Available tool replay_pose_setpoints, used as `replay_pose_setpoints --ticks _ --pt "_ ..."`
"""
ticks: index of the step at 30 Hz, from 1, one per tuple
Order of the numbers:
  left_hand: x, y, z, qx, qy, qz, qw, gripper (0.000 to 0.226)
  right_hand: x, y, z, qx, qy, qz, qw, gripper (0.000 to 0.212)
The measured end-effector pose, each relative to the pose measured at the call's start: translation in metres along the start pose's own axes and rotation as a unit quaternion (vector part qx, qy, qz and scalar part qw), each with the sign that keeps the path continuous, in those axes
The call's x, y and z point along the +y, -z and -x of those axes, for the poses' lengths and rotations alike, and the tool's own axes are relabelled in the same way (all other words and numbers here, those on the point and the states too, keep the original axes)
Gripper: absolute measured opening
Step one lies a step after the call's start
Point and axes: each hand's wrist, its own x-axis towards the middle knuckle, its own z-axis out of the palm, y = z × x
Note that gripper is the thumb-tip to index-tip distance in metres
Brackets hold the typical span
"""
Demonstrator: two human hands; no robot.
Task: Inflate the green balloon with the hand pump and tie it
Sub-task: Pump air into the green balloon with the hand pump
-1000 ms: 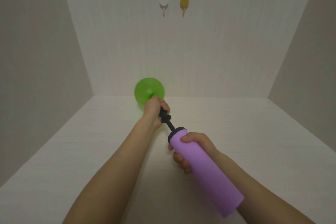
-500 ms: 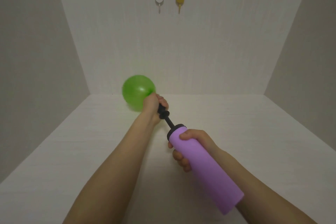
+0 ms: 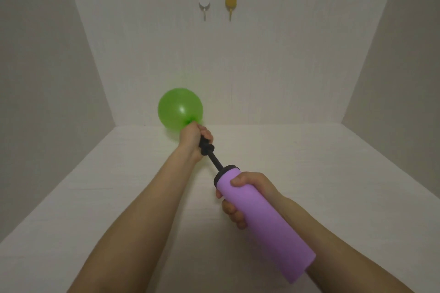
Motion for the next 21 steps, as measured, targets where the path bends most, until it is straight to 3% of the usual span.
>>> replay_pose_setpoints --ticks 7,13,21 --pt "-0.044 -0.008 0.025 -0.022 0.037 -0.008 0.999 0.039 -0.006 0.003 -0.009 0.059 0.020 -0.024 0.998 0.032" --pt "-0.001 0.001 -0.001 0.008 0.002 -0.007 1.000 0.034 0.001 0.001 -0.004 0.016 -0.001 0.001 1.000 0.041" --pt "-0.039 -0.001 0.024 -0.003 0.008 -0.029 1.000 0.037 -0.007 0.002 -0.017 0.060 0.011 -0.001 0.998 0.034"
